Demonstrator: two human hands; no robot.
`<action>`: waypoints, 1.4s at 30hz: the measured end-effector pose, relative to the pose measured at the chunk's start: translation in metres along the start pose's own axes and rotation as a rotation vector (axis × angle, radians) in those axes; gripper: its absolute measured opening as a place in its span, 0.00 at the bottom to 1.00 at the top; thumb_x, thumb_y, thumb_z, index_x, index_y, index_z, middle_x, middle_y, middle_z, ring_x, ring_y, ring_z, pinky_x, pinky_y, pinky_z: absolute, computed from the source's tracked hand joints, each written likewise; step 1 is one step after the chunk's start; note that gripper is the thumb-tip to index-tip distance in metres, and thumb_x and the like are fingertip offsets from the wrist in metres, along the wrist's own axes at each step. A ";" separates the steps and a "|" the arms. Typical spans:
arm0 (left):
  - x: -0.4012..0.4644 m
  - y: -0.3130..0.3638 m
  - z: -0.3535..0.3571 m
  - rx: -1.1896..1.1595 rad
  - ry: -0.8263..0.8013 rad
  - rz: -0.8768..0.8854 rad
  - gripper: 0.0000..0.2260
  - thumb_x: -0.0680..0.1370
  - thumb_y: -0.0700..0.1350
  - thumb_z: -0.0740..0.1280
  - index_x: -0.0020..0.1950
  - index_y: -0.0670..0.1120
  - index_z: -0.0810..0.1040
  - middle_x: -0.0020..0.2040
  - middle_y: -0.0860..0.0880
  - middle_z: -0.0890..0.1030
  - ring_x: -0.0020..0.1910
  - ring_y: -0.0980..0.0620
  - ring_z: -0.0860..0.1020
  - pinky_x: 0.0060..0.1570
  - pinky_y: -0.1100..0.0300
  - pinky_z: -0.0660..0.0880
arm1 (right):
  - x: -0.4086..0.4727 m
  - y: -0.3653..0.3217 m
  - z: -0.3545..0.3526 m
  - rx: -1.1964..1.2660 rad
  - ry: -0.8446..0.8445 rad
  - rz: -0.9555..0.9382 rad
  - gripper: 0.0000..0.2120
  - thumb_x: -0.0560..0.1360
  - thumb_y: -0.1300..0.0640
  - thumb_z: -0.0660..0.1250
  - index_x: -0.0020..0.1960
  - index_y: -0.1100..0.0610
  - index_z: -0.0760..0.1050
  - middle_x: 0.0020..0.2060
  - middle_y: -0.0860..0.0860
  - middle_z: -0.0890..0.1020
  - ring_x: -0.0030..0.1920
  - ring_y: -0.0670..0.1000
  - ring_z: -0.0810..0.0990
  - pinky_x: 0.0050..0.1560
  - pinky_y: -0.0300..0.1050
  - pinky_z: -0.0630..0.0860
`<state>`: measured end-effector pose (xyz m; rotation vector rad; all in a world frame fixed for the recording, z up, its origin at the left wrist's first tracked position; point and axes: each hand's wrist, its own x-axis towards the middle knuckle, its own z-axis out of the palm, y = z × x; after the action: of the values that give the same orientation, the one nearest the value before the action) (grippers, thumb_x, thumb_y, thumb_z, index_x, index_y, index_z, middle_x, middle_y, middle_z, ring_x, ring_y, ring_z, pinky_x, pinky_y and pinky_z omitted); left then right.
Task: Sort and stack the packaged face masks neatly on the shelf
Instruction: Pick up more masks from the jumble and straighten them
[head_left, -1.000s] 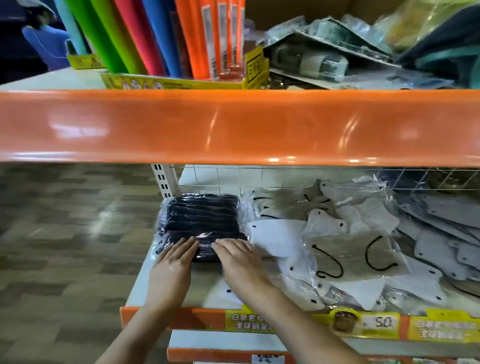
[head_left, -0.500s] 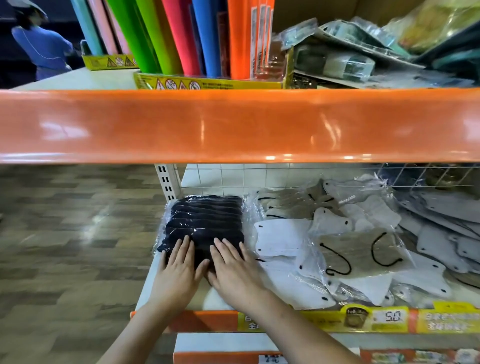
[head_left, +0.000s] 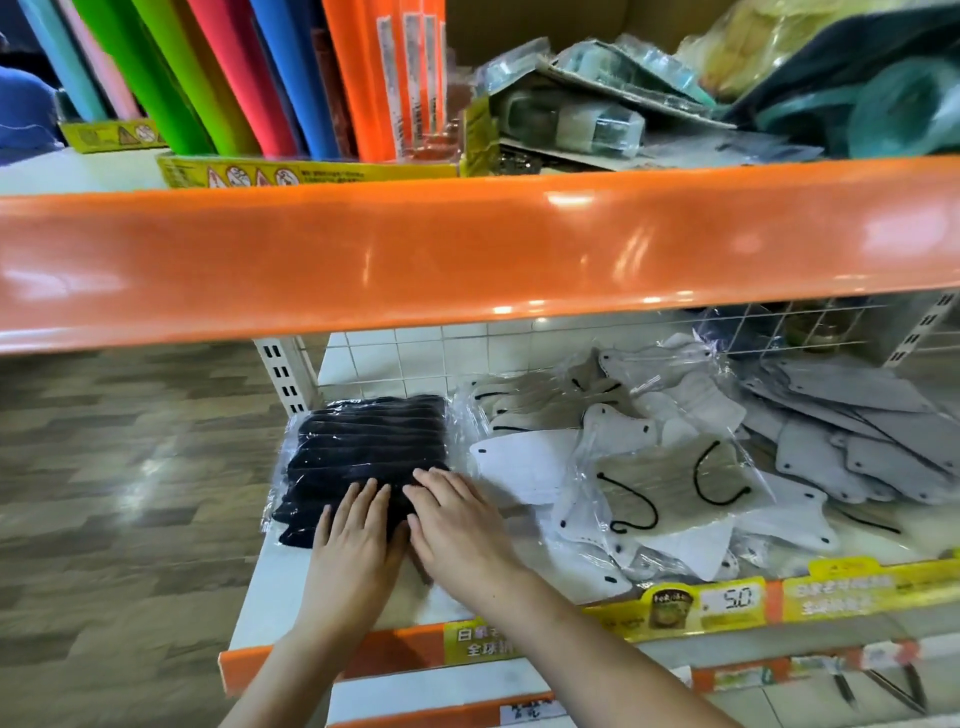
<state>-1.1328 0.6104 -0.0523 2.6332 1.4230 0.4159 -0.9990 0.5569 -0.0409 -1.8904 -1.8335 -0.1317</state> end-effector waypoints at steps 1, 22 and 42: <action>0.001 0.010 0.001 -0.008 0.021 0.030 0.33 0.81 0.61 0.42 0.63 0.41 0.78 0.63 0.42 0.78 0.64 0.42 0.75 0.60 0.41 0.71 | -0.001 0.007 -0.003 -0.016 0.043 -0.008 0.13 0.73 0.52 0.65 0.55 0.53 0.80 0.57 0.50 0.81 0.58 0.50 0.78 0.60 0.46 0.76; 0.021 0.286 0.026 -0.268 0.163 0.339 0.19 0.73 0.46 0.57 0.58 0.41 0.79 0.59 0.40 0.79 0.58 0.40 0.78 0.54 0.45 0.76 | -0.110 0.212 -0.132 -0.156 0.168 0.196 0.20 0.62 0.60 0.69 0.54 0.60 0.79 0.52 0.54 0.81 0.52 0.55 0.80 0.54 0.45 0.76; 0.035 0.441 0.093 -0.200 -0.142 0.268 0.22 0.79 0.46 0.54 0.72 0.42 0.67 0.73 0.43 0.66 0.74 0.45 0.61 0.71 0.51 0.58 | -0.181 0.360 -0.178 -0.266 0.063 0.383 0.27 0.69 0.43 0.57 0.55 0.62 0.81 0.54 0.58 0.82 0.55 0.57 0.82 0.49 0.51 0.80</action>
<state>-0.7343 0.3988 -0.0321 2.6332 0.9390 0.3670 -0.6216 0.3300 -0.0605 -2.3556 -1.4371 -0.3104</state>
